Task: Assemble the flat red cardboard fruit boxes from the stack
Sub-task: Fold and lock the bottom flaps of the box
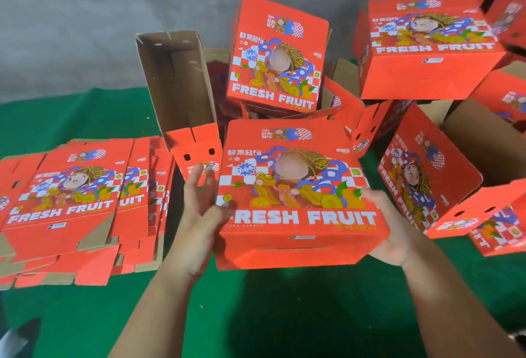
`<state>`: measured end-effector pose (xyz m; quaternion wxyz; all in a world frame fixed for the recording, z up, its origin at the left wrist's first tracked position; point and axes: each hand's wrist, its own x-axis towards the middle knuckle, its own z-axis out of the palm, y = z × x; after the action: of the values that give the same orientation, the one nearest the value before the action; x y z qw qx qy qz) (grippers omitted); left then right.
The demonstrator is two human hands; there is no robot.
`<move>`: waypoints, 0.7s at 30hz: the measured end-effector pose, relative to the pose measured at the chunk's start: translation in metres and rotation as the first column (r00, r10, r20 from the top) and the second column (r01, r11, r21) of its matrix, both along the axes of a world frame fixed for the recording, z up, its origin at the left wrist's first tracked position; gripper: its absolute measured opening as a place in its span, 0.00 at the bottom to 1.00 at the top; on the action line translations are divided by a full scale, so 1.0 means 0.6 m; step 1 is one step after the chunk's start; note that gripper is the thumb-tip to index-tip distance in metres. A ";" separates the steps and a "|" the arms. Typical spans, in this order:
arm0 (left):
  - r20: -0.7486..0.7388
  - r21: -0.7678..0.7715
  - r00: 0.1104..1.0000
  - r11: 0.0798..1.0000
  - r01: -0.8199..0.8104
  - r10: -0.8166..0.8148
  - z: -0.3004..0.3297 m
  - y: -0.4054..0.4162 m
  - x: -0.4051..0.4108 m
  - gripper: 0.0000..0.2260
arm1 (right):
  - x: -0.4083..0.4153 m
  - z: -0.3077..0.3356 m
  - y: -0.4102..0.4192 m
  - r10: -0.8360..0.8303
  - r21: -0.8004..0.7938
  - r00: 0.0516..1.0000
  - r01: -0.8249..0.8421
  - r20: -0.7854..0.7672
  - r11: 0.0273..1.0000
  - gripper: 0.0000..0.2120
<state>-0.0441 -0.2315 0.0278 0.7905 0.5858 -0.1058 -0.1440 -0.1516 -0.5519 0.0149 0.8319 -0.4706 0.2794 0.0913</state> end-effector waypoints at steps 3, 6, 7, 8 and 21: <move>-0.106 0.190 0.976 0.959 0.209 -0.192 0.005 0.000 -0.002 0.24 | -0.016 0.003 -0.002 0.029 -0.101 0.997 -0.022 0.065 0.995 0.36; 0.025 0.280 0.990 0.951 0.130 -0.142 0.007 -0.014 -0.006 0.13 | -0.020 0.013 -0.018 0.007 -0.139 0.996 0.006 0.091 0.990 0.37; 0.075 0.271 0.991 0.959 0.085 -0.109 0.009 -0.020 -0.004 0.10 | -0.017 0.020 -0.017 0.017 -0.146 0.997 -0.006 0.078 0.989 0.36; 0.110 0.256 0.990 0.965 0.053 -0.084 0.012 -0.026 -0.002 0.09 | -0.016 0.026 -0.015 0.032 -0.163 0.996 -0.018 0.078 0.986 0.36; 0.695 0.443 0.713 0.838 -0.319 -0.096 0.092 -0.163 0.044 0.22 | -0.003 0.120 -0.067 -0.189 -0.419 0.619 0.694 0.762 0.586 0.47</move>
<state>-0.0175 -0.3295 0.0829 0.5047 0.7972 -0.3116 0.1122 -0.1531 -0.5919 0.0867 0.6311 -0.6484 0.1036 -0.4130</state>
